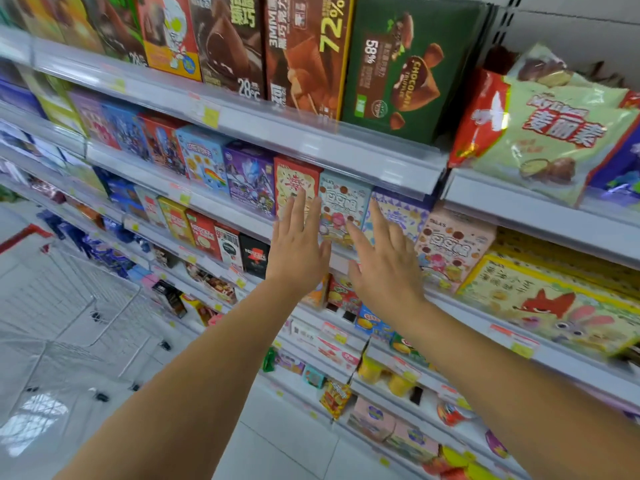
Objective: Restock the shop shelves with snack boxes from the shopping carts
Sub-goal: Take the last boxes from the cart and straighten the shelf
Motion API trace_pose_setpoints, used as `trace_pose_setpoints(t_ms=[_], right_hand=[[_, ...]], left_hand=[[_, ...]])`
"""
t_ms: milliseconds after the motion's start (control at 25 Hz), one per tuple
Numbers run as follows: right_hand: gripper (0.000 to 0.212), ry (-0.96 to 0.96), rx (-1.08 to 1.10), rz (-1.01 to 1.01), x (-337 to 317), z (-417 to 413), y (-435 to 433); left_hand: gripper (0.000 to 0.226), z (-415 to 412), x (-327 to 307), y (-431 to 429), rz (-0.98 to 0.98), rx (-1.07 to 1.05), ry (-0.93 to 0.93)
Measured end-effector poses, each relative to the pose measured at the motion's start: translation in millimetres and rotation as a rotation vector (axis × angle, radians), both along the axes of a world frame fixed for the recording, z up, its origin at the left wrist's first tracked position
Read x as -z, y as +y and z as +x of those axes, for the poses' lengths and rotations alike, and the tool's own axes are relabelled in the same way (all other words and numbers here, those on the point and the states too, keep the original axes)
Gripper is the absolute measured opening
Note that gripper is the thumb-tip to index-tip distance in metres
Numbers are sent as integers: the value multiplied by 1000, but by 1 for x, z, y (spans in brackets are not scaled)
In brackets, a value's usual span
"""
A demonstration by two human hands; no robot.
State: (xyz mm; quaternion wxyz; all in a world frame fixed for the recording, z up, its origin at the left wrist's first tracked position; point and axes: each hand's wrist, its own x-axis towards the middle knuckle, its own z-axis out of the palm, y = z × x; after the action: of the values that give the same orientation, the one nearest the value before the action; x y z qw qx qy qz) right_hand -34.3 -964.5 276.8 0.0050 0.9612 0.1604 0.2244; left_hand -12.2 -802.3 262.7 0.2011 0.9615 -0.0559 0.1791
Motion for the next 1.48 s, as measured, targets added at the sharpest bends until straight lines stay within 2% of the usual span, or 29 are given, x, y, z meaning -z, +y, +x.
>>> trace_pose_setpoints(t_ms=[320, 560, 760, 1040, 1240, 1360, 1480], right_hand=[[61, 13, 92, 18, 3, 31, 64], [62, 67, 220, 112, 15, 49, 176], [70, 157, 253, 43, -2, 77, 256], [80, 187, 432, 51, -23, 116, 280], [78, 158, 460, 43, -24, 115, 282], [77, 121, 390, 48, -22, 113, 305], [77, 172, 255, 50, -23, 126, 339]], left_hand=[[67, 45, 6, 98, 62, 29, -14], [71, 85, 5, 215, 161, 161, 46], [71, 125, -19, 296, 186, 188, 60], [71, 164, -29, 314, 321, 290, -9], [71, 172, -26, 315, 290, 327, -16], [69, 169, -22, 325, 224, 347, -62], [68, 173, -19, 351, 209, 236, -59]])
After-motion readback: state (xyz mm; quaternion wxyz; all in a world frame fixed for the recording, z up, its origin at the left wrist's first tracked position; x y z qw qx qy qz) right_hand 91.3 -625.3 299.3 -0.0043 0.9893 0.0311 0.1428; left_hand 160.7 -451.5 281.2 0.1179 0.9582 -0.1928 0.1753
